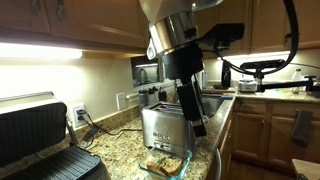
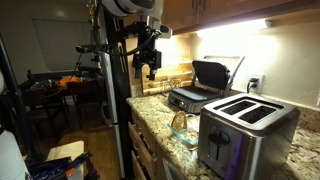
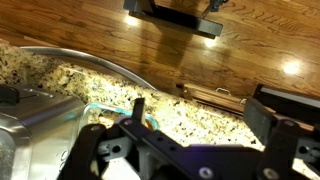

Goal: Place one slice of bread in the left slot of the toaster

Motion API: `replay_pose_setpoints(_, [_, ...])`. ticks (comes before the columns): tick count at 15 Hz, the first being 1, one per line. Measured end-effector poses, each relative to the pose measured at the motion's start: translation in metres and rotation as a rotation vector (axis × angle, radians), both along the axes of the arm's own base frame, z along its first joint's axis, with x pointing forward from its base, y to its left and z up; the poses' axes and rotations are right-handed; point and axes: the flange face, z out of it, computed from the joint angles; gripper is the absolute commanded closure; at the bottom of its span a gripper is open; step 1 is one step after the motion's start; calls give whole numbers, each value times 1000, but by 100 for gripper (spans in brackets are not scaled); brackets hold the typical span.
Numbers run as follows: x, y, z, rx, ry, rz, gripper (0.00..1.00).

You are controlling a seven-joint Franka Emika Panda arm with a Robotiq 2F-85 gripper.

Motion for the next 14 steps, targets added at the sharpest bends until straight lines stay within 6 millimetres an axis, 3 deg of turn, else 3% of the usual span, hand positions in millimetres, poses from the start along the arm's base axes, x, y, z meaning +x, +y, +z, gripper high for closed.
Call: replay_pose_setpoints(14, [82,-7,-53,-50,-2,-2,0])
